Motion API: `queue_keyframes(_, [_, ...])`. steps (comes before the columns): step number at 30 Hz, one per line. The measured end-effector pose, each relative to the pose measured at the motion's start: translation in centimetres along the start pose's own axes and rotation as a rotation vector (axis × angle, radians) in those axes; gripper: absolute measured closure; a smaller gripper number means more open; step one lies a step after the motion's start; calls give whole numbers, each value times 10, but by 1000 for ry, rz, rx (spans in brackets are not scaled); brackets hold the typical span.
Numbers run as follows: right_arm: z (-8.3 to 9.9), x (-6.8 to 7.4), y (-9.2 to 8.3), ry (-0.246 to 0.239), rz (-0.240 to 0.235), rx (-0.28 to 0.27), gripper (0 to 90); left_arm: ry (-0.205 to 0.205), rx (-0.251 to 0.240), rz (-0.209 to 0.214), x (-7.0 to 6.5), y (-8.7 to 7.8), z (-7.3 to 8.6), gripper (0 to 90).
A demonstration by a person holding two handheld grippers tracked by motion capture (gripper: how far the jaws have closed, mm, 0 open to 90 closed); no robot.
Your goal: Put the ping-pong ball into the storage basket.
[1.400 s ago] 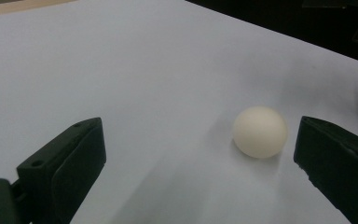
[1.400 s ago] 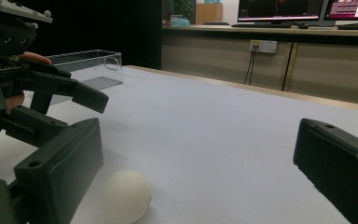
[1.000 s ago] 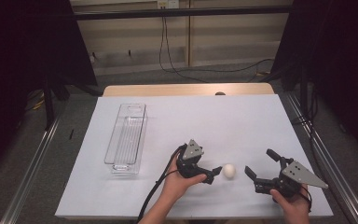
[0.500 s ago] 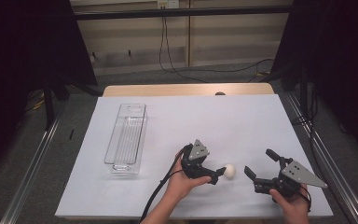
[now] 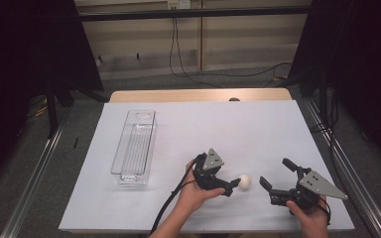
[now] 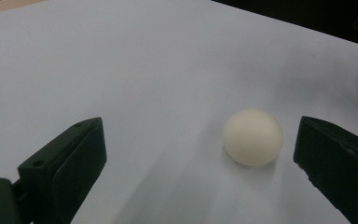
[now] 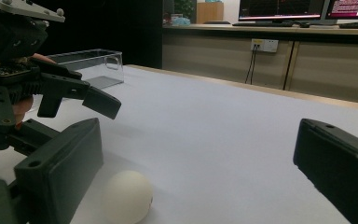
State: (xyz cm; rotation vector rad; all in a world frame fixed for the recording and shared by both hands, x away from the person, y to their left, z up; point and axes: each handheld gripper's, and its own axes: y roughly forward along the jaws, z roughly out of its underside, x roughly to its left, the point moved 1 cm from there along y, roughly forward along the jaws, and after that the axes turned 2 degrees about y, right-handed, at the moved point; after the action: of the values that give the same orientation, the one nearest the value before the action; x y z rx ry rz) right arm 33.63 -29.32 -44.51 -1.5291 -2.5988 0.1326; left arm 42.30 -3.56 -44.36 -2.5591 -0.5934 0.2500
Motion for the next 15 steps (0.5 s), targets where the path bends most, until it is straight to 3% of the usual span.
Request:
queue_keyframes(3, [0, 0, 0, 3, 0, -2, 9, -6, -6, 2, -2, 2, 0, 25])
queue_keyframes(5, [0, 0, -1, 5, -1, -4, 9, 12, -9, 14, -2, 3, -1, 31])
queue_keyframes(15, [-1, 0, -1, 11, 5, -6, 9, 14, 17, 14, -4, 8, -1, 54])
